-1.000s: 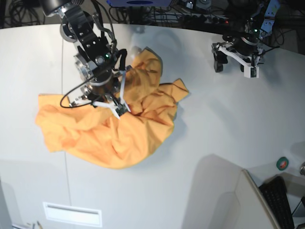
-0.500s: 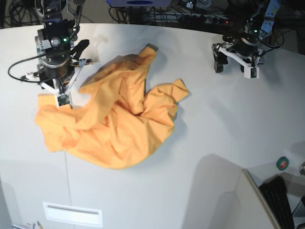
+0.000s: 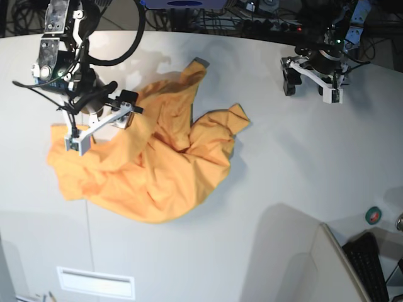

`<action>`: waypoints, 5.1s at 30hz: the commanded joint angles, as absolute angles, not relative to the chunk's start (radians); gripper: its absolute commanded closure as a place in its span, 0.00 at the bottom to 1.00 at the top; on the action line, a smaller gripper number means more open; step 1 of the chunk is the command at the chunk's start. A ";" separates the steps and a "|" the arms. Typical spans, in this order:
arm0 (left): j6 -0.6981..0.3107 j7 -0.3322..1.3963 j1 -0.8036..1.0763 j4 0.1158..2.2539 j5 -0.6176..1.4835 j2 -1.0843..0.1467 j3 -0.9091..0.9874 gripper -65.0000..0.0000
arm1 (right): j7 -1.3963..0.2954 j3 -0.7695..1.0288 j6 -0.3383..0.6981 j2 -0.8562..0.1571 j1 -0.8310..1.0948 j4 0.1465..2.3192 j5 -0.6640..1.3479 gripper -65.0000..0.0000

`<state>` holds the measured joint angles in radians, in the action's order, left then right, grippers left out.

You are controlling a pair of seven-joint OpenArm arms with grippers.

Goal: Layout the t-shirt on the table in an organized manner, then fold the t-shirt properly
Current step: 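Grasp a shirt corner with the right gripper, then reach the left gripper to the shirt and grasp a sleeve edge, then pull the shirt taut between both grippers, stretching it apart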

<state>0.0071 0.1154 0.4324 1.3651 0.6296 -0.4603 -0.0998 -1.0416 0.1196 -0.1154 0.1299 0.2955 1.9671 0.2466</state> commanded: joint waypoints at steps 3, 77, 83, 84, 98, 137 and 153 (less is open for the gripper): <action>0.004 0.104 0.433 1.376 0.630 -0.476 -0.096 0.12 | -1.023 0.117 -0.156 0.130 0.255 1.946 0.251 0.42; 0.008 0.107 0.286 1.369 0.630 -0.427 -0.334 0.12 | -0.932 0.328 -0.027 0.088 0.176 1.486 0.386 1.00; 0.008 0.107 0.200 1.288 0.630 -0.386 -0.367 0.12 | -0.932 0.329 -0.027 0.088 0.176 1.486 0.386 1.00; 0.008 0.107 0.183 1.268 0.630 -0.381 -0.378 0.12 | -0.932 0.329 -0.027 0.088 0.176 1.486 0.386 1.00; 0.005 0.108 0.030 1.116 0.639 -0.302 -0.518 0.50 | -0.931 0.329 -0.027 0.061 0.182 1.512 0.386 1.00; 0.005 0.515 -0.038 1.262 0.630 -0.487 -0.180 1.00 | -0.782 0.326 0.008 -0.231 -0.150 1.300 0.384 0.78; 0.005 0.513 -0.016 1.268 0.630 -0.484 -0.180 1.00 | -0.723 0.331 0.145 -0.206 0.081 1.461 0.386 0.39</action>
